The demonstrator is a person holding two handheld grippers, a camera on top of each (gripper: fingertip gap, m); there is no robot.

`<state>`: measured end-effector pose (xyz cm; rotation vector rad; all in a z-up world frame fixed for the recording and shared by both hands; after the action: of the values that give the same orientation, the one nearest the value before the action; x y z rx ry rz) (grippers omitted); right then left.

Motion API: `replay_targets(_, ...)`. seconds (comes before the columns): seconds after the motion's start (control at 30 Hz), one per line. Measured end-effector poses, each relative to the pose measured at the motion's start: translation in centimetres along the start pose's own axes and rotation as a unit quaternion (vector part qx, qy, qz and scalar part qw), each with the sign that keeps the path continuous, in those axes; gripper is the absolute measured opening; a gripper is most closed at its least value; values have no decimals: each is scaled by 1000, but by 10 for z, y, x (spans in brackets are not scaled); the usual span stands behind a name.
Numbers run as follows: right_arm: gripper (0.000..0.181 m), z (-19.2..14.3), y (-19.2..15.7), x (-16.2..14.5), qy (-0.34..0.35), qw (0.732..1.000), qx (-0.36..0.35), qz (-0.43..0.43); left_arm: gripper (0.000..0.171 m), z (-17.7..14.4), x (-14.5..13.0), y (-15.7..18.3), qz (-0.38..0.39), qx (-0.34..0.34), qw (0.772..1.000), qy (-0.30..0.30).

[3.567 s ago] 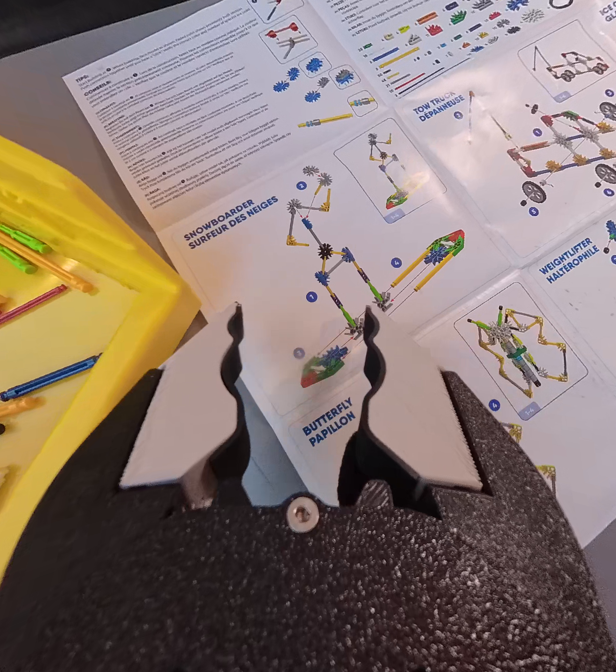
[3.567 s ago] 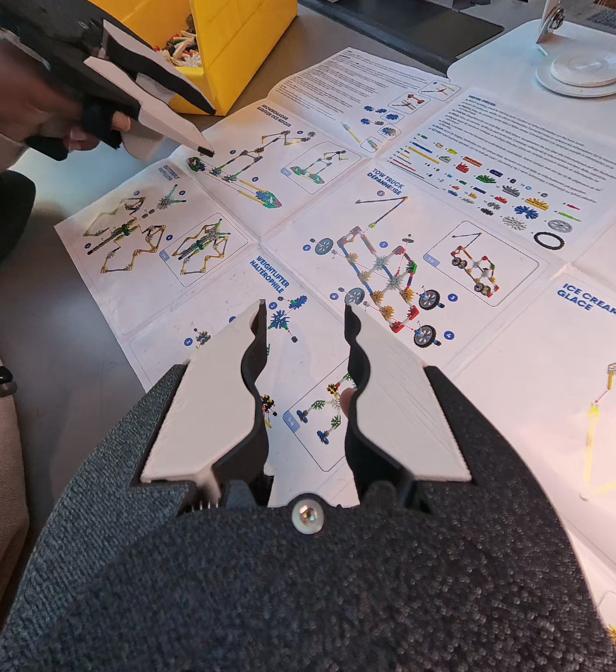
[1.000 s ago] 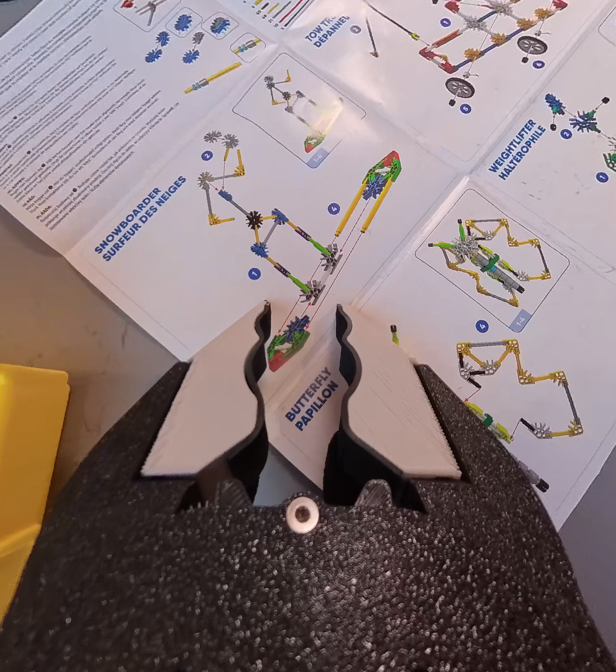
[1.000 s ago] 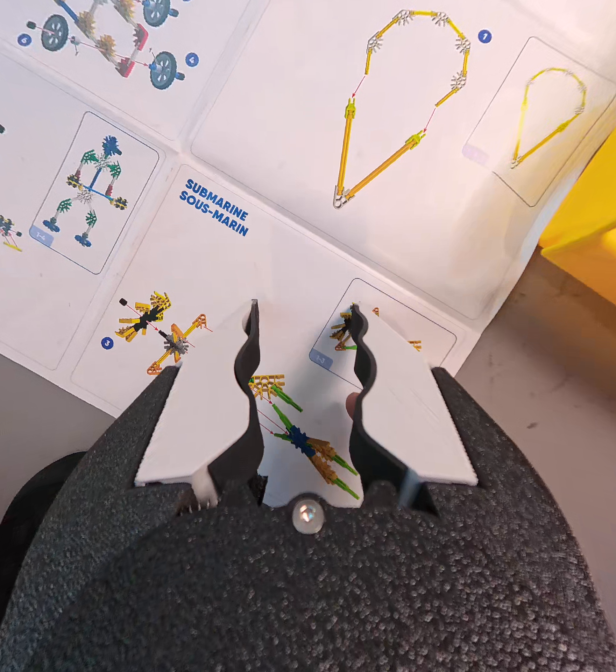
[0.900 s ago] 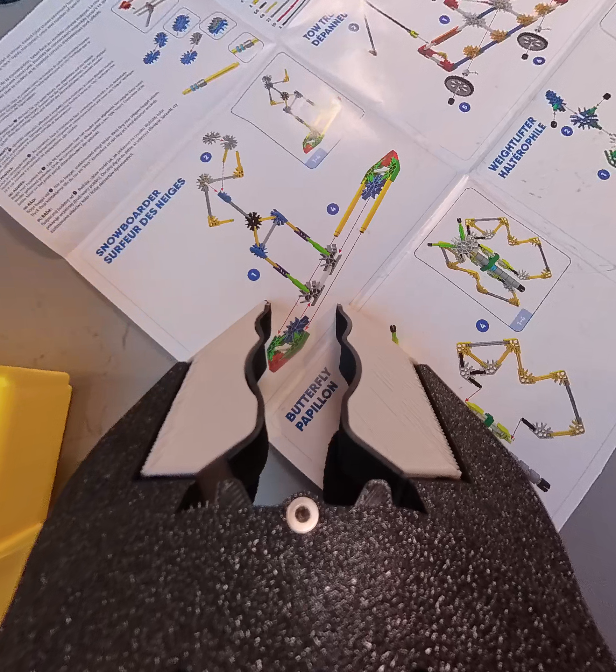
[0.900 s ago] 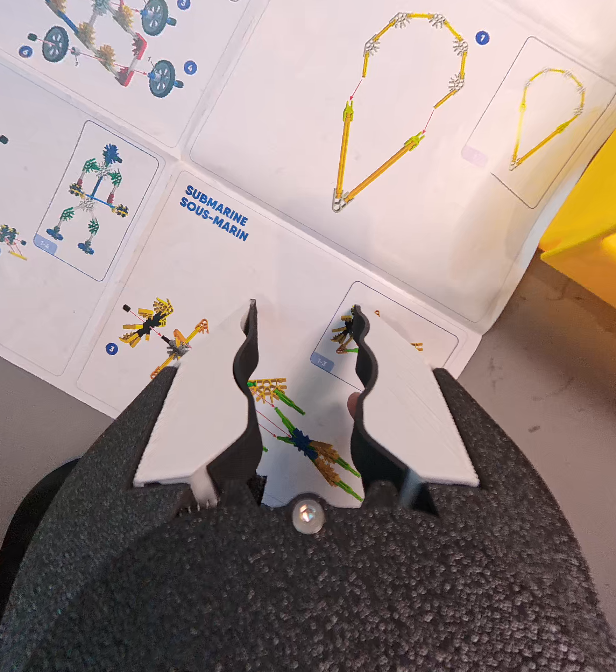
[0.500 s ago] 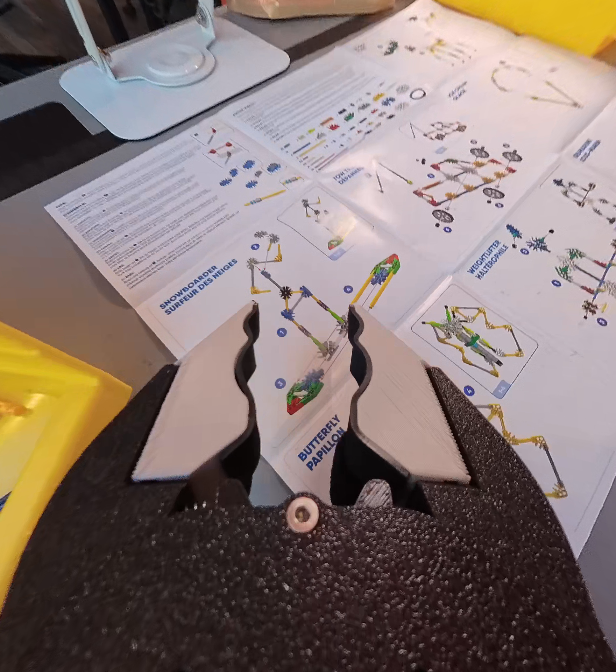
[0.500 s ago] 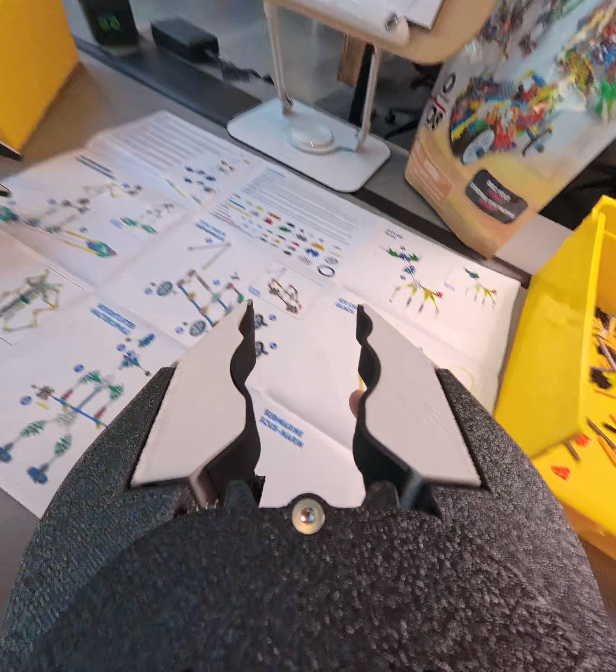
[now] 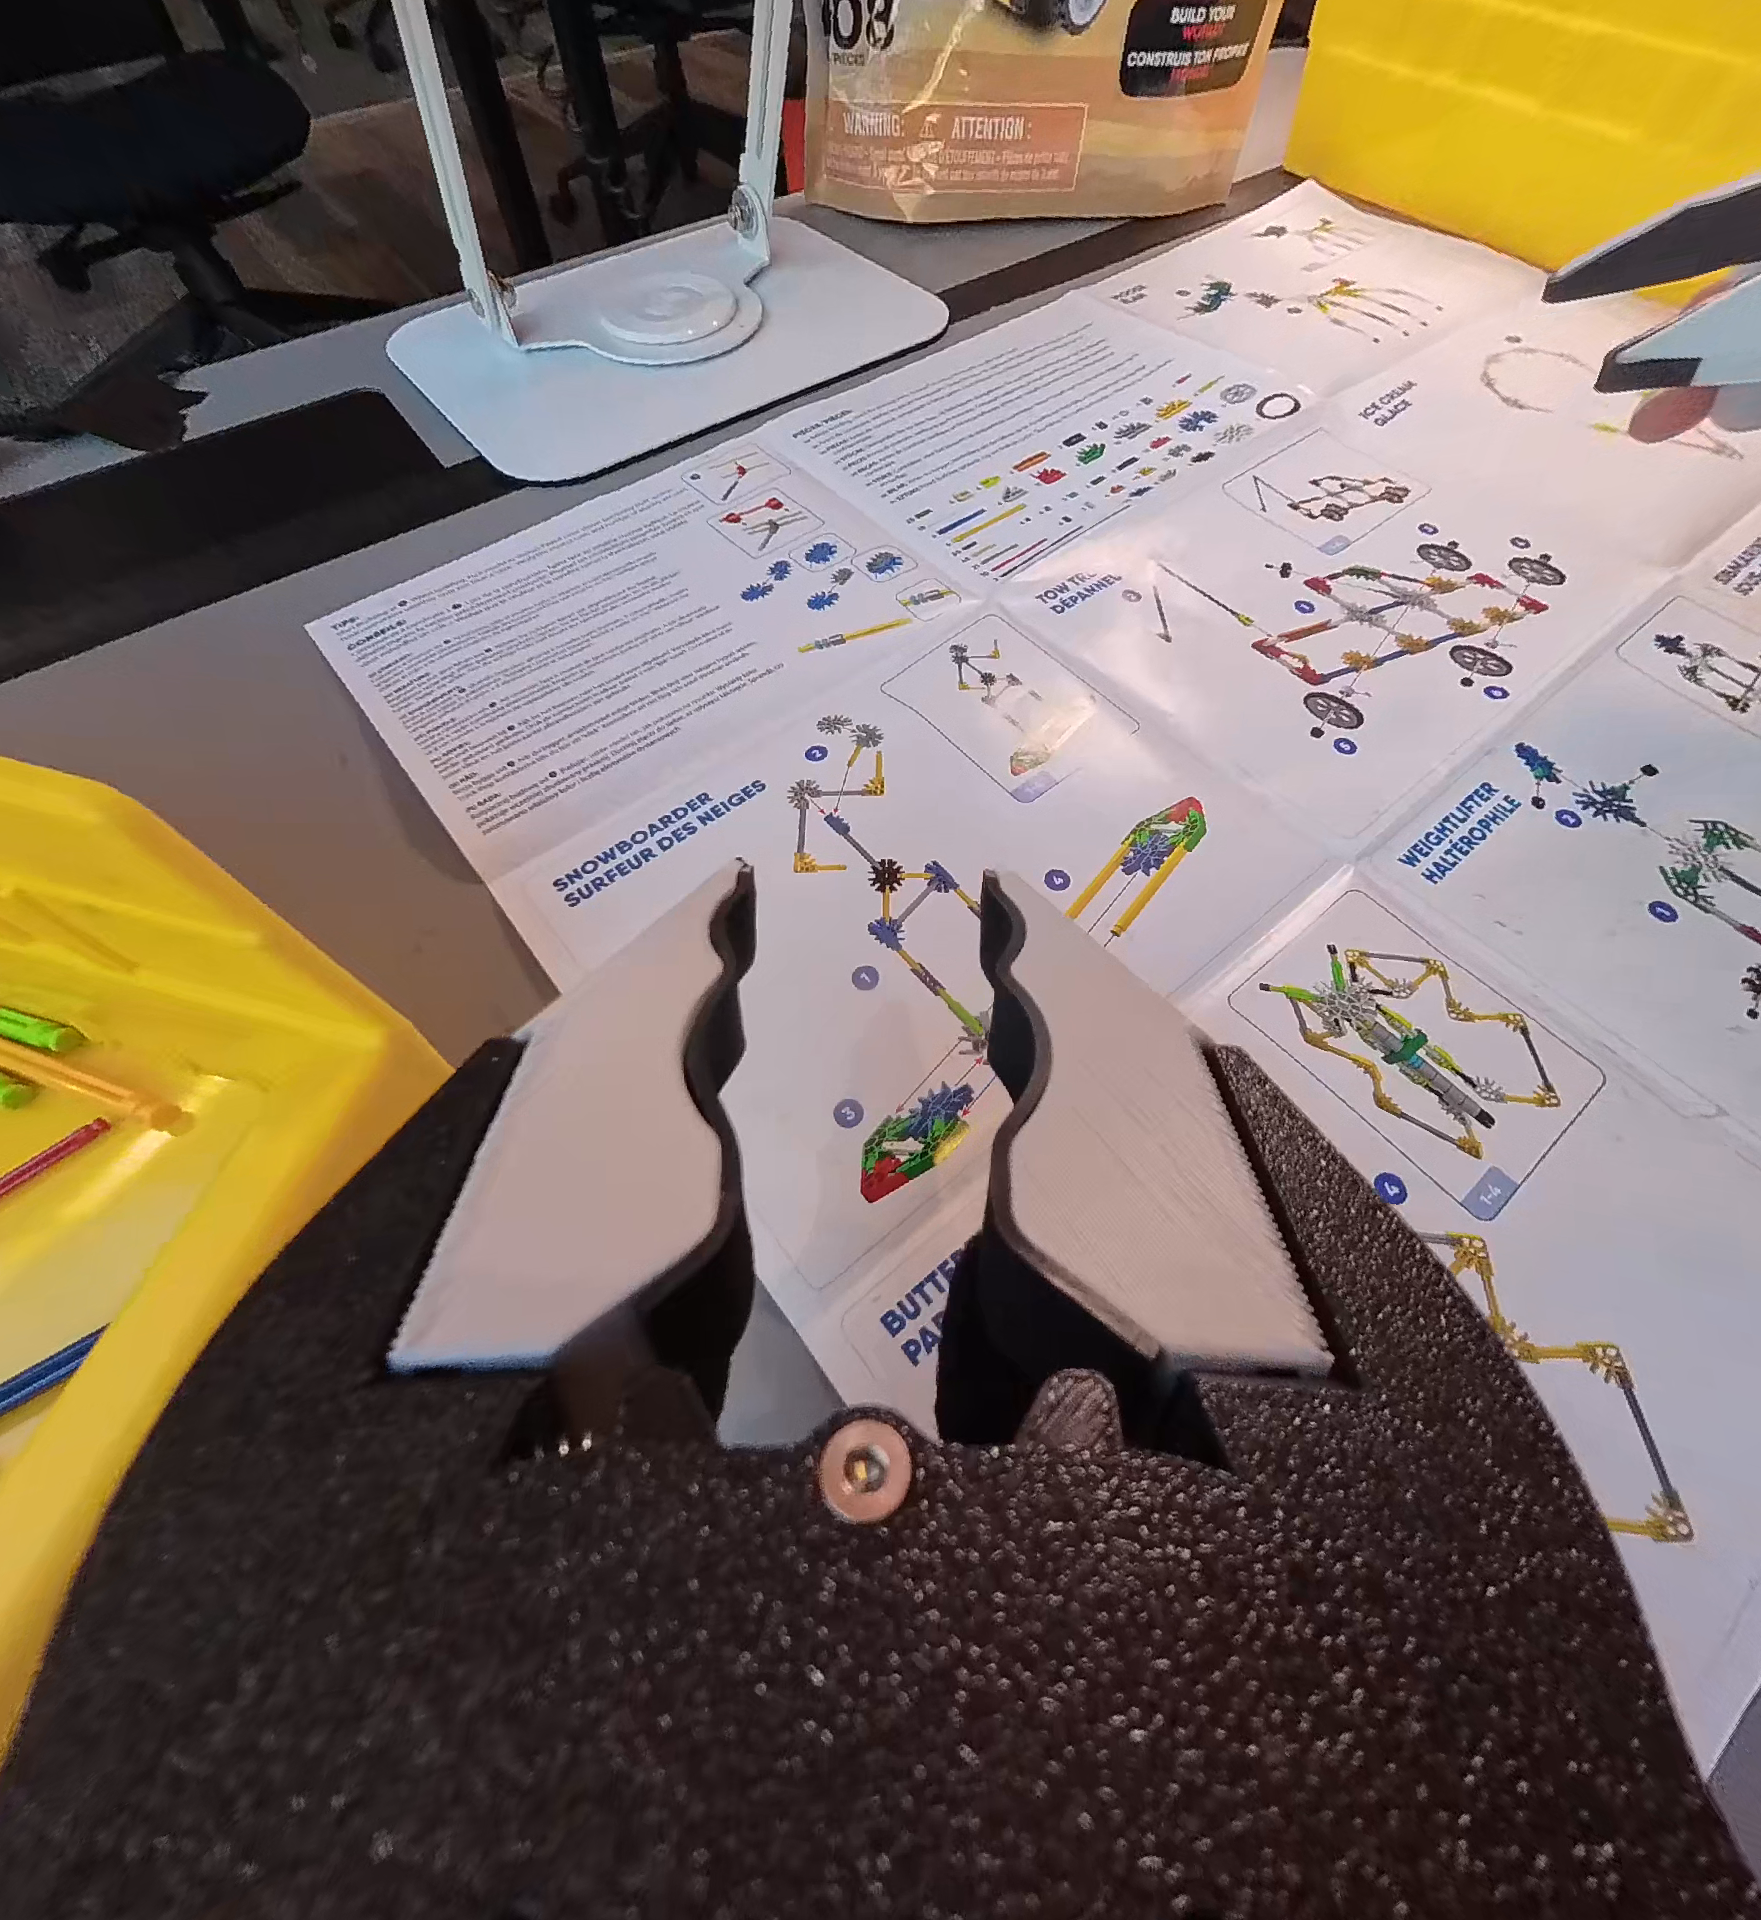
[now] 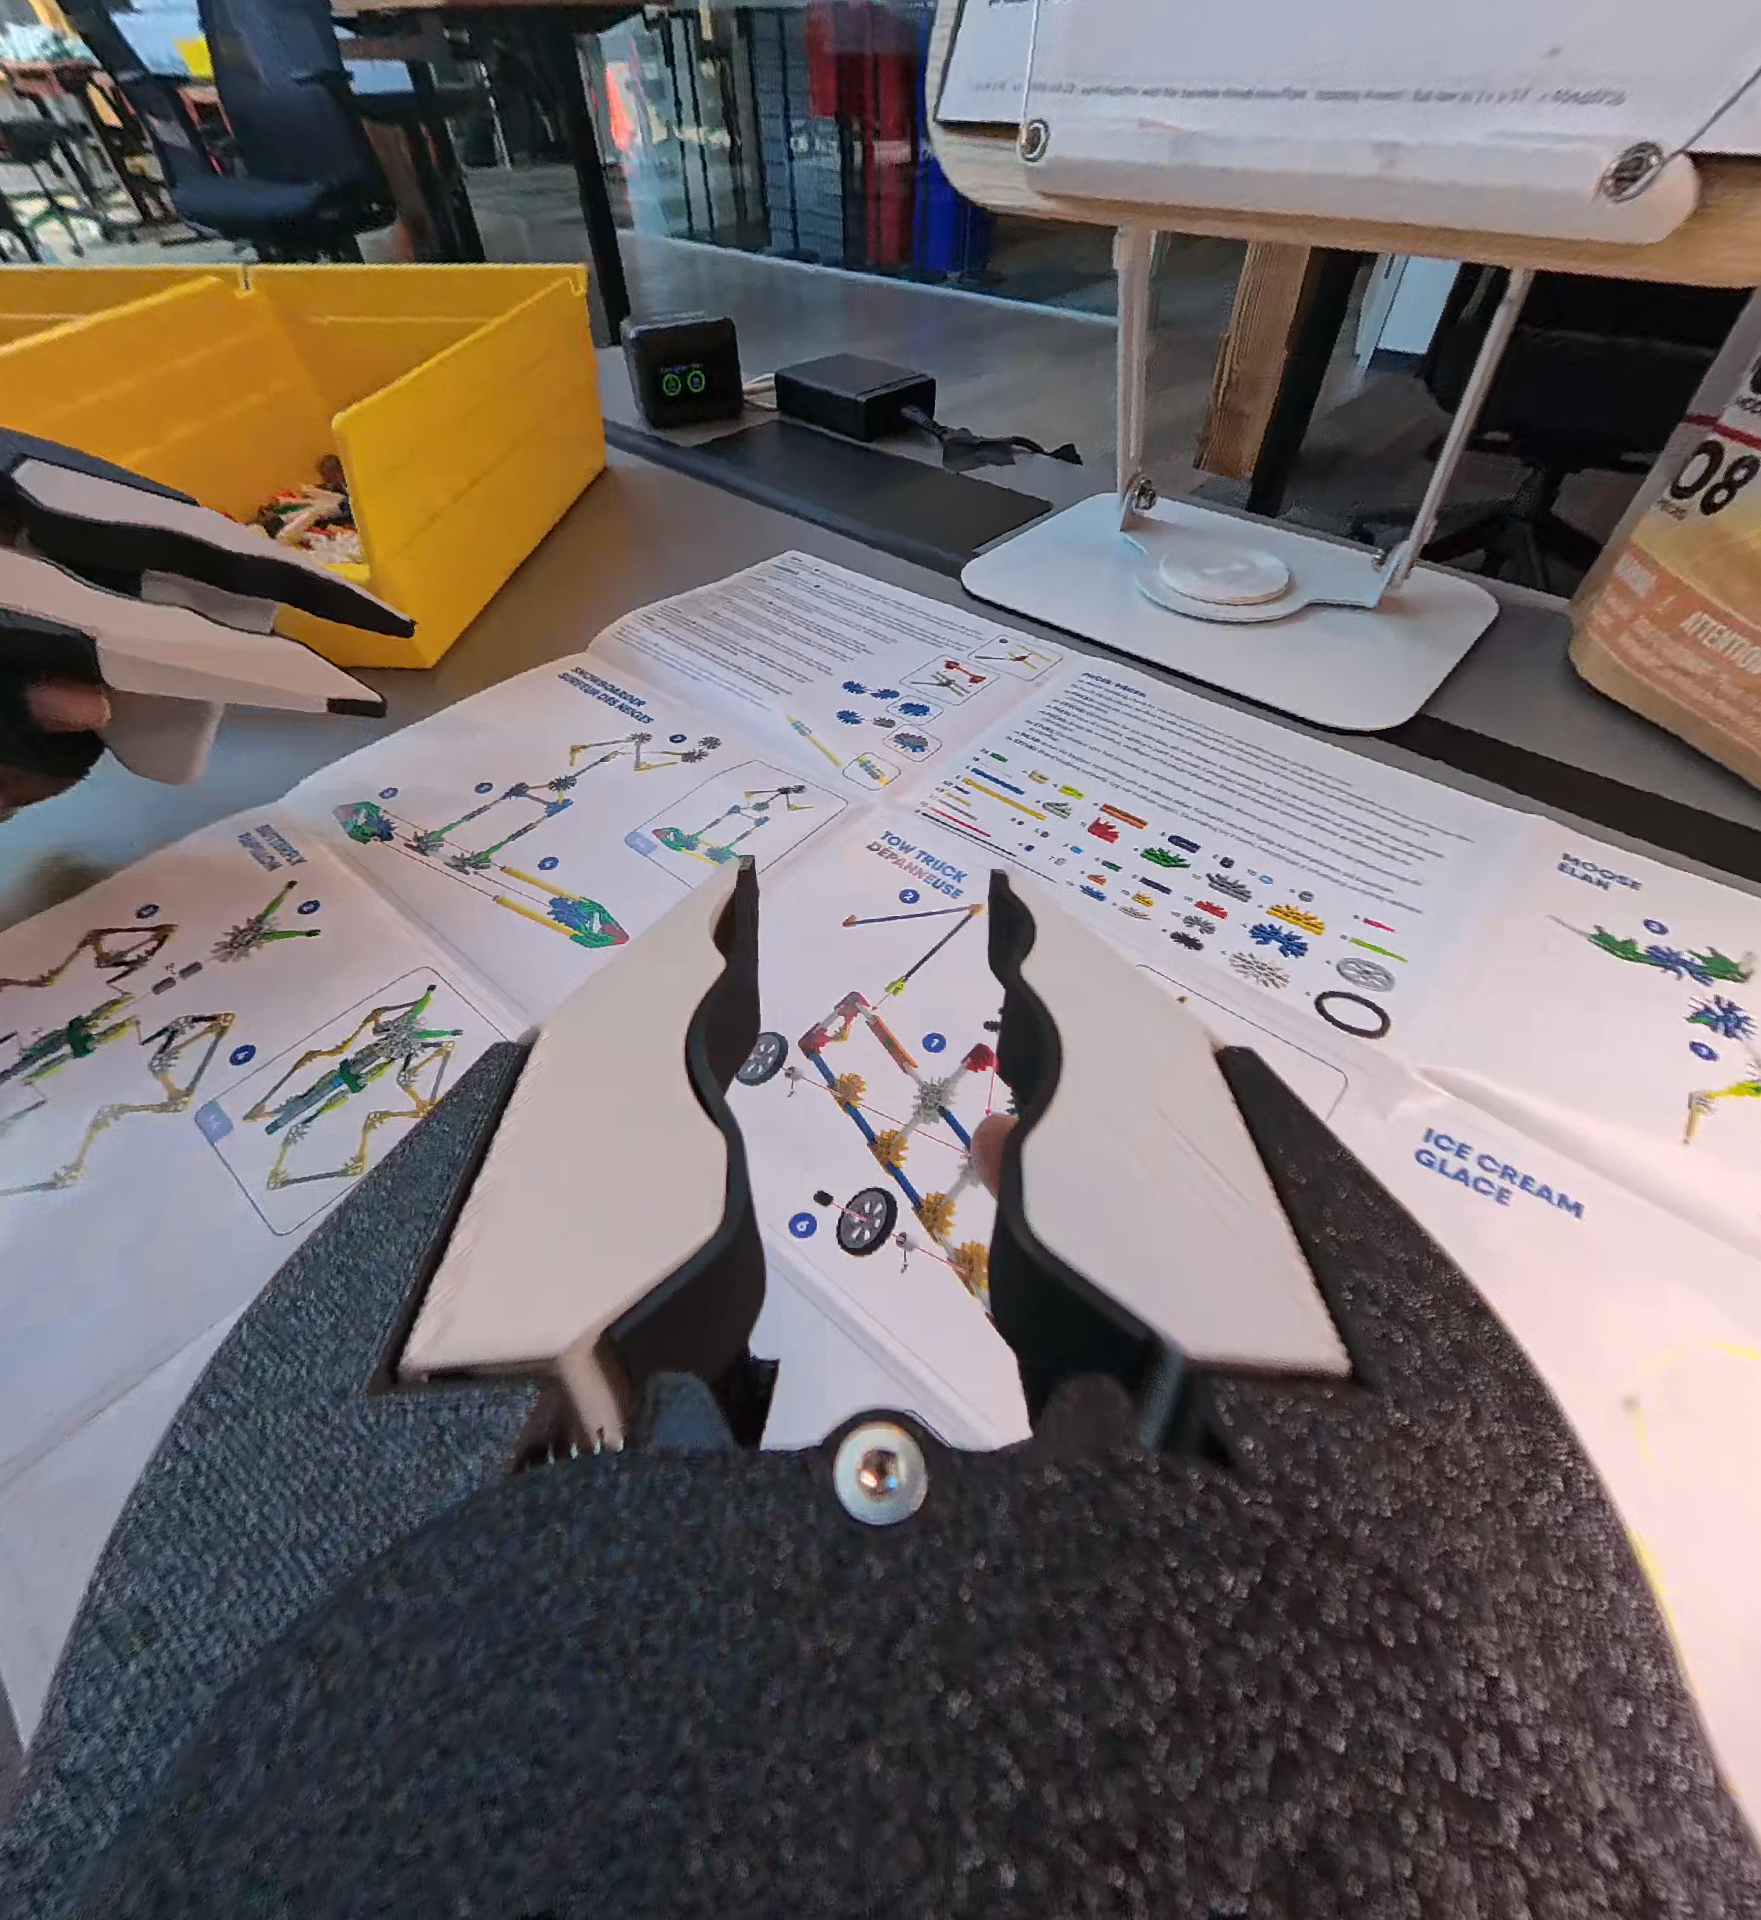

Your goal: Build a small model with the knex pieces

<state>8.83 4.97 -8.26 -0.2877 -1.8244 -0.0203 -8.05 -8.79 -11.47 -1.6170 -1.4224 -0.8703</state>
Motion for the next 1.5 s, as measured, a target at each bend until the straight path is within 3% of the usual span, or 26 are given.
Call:
replay_targets(0.3,25,-17,19,7,32,999,-10,-1,47,1,0,2,-15,-2,1000,8)
replay_targets(0.53,0,-14,14,2,35,999,-12,-32,20,-5,9,-1,-30,-6,998,46)
replay_targets(0.8,0,-15,4,2,36,998,2,-46,0,-5,9,0,-26,-7,999,47)
replay_targets(1.2,6,-14,3,-3,15,1000,21,-15,0,-6,8,-9,-14,22,999,42)
replay_targets(1.5,0,-14,5,-3,19,1000,23,-2,0,-8,7,-17,-25,35,998,45)
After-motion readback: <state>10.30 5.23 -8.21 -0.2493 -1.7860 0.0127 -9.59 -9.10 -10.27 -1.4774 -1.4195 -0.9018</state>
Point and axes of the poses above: each gripper's, where its closed fingertips meet, z out along the fingers, x out of its top, y = z × x across the jaws, the point moved 1 cm from there along -z, back along the fingers, and after that the axes turned 7 degrees about z, right-handed, at the moved point
